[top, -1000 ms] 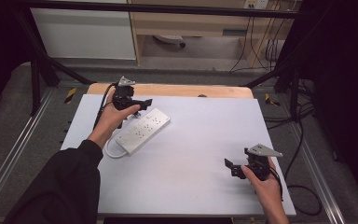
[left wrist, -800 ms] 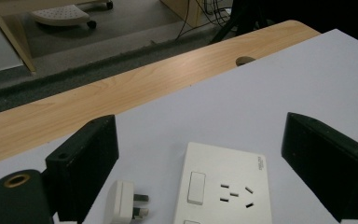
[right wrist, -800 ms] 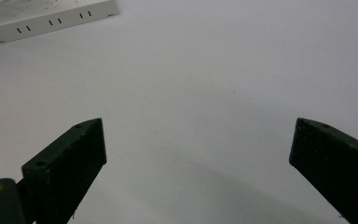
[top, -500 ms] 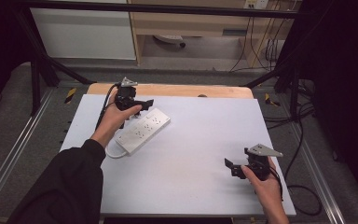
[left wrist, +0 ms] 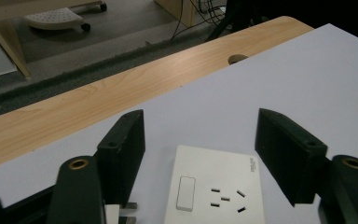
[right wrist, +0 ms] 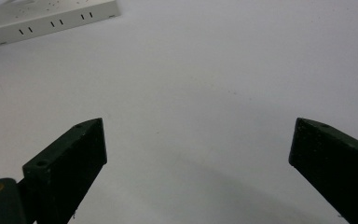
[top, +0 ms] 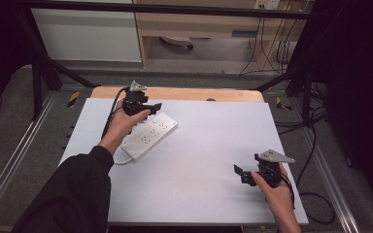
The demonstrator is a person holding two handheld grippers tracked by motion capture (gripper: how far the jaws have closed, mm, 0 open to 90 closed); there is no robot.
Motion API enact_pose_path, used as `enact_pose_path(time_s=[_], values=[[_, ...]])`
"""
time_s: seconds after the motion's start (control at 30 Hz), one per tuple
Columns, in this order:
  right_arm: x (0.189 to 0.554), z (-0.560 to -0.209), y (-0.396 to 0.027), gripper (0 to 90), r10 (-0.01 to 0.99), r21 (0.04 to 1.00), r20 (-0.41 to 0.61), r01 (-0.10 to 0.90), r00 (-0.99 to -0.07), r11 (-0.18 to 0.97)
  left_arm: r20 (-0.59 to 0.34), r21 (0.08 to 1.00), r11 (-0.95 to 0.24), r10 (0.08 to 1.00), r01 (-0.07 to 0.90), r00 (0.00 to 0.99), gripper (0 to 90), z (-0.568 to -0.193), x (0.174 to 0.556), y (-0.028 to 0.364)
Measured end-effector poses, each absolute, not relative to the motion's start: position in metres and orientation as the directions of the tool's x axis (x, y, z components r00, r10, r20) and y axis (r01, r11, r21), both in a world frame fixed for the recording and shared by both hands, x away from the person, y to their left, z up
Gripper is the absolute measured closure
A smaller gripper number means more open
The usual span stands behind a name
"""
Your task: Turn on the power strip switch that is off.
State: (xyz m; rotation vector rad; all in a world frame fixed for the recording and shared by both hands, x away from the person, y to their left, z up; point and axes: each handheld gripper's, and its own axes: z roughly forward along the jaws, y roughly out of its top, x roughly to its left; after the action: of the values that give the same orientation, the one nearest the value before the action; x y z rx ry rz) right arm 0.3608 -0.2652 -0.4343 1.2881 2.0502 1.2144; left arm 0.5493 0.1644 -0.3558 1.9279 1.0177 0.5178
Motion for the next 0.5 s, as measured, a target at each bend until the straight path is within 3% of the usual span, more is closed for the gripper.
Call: enact_pose_path(time_s=[0.5], values=[[0.3604, -0.4337, -0.2654, 4.5, 0.874, 0.847, 0.094, 0.499, -0.477, 0.181, -0.051, 0.833, -0.293, 0.804, 0.469, 0.593, 63.9, -0.3628, 0.5490, 0.1550]])
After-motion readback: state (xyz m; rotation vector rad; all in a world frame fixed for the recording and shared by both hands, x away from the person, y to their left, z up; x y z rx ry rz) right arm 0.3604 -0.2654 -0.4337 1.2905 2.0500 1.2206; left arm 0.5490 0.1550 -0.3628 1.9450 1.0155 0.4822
